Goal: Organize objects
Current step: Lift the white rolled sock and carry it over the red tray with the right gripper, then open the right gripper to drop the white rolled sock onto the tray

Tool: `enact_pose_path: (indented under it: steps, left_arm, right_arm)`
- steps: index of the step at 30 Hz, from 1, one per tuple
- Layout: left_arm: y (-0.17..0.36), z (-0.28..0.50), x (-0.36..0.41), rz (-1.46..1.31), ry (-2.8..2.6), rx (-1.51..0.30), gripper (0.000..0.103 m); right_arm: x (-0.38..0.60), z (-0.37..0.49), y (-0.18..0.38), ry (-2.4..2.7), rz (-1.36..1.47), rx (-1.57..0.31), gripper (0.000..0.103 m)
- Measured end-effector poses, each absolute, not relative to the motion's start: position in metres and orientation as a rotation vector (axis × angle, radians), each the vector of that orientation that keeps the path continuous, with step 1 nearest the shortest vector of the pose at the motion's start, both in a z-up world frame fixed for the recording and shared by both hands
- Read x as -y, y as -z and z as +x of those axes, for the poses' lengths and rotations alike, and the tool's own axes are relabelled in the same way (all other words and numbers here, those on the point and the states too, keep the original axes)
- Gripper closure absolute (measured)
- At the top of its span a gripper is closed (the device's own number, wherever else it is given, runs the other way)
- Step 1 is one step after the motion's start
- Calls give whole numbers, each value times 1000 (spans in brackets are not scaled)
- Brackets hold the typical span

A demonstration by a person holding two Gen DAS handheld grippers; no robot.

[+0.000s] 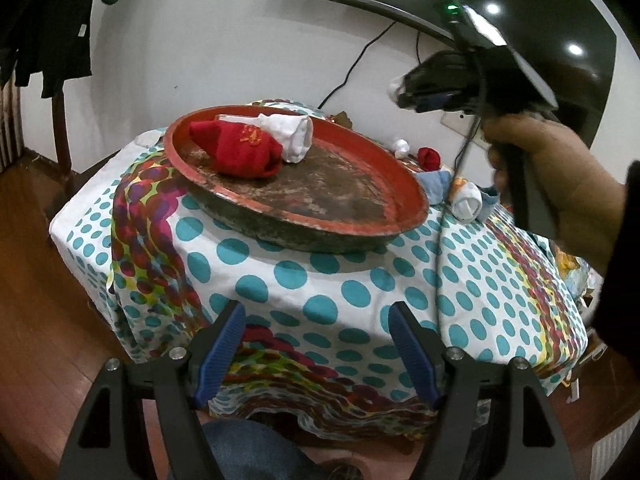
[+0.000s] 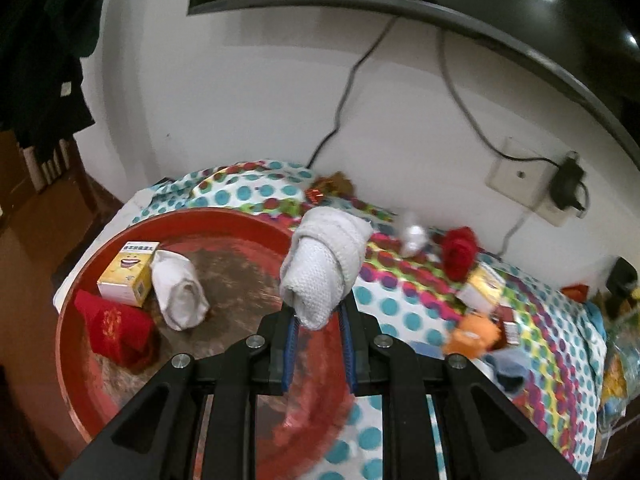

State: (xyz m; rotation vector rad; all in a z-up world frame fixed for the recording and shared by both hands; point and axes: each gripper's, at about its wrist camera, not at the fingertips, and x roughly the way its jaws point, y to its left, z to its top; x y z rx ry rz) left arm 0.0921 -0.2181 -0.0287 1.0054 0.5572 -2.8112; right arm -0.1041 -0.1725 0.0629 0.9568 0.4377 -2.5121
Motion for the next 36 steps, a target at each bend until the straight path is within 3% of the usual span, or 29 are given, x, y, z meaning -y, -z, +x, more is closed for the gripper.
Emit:
enact_pose_path:
  steps: [36]
  left_arm:
    - [41, 81, 250, 1065, 2705, -737, 27]
  right_arm:
    - [271, -167, 20, 2368, 1155, -492, 85]
